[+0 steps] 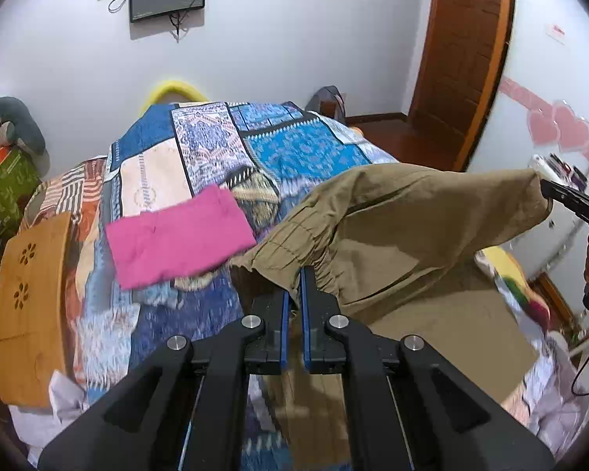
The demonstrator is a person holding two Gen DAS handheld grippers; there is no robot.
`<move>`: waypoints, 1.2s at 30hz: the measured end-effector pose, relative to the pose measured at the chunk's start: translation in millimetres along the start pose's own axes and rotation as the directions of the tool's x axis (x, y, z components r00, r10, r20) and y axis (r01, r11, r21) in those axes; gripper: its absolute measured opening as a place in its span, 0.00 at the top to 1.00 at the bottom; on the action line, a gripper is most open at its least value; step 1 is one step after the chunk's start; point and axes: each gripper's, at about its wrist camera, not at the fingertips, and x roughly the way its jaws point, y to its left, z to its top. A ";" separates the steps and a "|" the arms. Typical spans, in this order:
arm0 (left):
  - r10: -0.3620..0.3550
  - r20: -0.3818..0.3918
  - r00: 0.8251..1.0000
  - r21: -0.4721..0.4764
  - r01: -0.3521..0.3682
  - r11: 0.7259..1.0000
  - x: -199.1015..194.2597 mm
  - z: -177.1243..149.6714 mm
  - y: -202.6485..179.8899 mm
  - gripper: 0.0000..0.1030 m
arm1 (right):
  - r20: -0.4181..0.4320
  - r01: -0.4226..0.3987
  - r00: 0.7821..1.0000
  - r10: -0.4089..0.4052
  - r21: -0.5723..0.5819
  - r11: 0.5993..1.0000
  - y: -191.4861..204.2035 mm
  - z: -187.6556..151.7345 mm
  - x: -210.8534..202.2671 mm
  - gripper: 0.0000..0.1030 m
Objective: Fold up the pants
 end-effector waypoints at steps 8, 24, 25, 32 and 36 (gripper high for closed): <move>-0.002 -0.036 0.999 0.058 0.004 0.998 -17.5 -67.0 -21.4 0.96 | -0.094 0.007 0.996 -0.004 0.041 0.999 12.4 -68.5 -23.6 0.90; 0.075 -0.161 0.984 0.105 -0.058 0.993 -26.4 -152.4 -34.0 0.95 | -0.315 0.084 0.947 -0.062 0.056 0.995 25.5 -152.9 -21.7 0.75; 0.081 -0.145 0.986 0.116 -0.065 0.991 -32.1 -149.6 -37.7 0.94 | -0.312 0.092 0.947 -0.074 0.043 0.995 26.7 -152.4 -25.2 0.72; 0.100 -0.033 0.994 0.245 -0.089 0.965 -49.9 -114.8 -75.5 0.33 | -0.224 0.109 0.968 -0.112 -0.024 0.994 42.1 -136.3 -55.0 0.56; 0.122 0.015 0.992 0.371 -0.119 0.921 -41.0 -106.2 -103.8 0.22 | -0.172 0.067 0.982 -0.074 -0.042 0.997 57.1 -118.3 -56.7 0.48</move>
